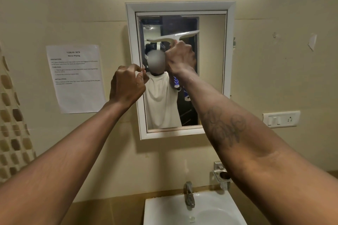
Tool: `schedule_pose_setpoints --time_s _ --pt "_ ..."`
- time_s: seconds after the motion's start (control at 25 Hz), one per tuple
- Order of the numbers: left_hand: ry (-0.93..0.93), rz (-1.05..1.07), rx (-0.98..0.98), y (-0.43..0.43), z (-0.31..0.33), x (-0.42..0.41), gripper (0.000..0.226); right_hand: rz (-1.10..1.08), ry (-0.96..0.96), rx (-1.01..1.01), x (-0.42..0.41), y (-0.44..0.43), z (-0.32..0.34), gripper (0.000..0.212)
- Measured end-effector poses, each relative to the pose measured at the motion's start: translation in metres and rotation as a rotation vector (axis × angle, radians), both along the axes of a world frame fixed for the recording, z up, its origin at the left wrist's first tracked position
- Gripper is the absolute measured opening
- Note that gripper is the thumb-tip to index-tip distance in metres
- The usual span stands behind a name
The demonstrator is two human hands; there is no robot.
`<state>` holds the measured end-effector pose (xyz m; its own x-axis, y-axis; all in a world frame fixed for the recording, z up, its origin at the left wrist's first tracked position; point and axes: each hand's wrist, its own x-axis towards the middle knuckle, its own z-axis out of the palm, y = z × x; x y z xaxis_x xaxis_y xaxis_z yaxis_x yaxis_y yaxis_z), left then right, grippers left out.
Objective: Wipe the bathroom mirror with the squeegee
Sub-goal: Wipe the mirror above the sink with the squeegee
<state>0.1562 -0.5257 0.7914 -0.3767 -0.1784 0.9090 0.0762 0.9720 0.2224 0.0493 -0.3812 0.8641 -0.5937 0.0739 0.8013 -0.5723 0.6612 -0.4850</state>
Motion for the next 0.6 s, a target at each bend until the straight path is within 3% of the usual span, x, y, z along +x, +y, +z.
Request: schedule_pose_setpoints --time_s 0.6 --pt "-0.015 -0.047 -0.013 0.015 -0.031 0.013 0.016 0.034 -0.239 -0.043 0.017 0.005 -0.137 0.043"
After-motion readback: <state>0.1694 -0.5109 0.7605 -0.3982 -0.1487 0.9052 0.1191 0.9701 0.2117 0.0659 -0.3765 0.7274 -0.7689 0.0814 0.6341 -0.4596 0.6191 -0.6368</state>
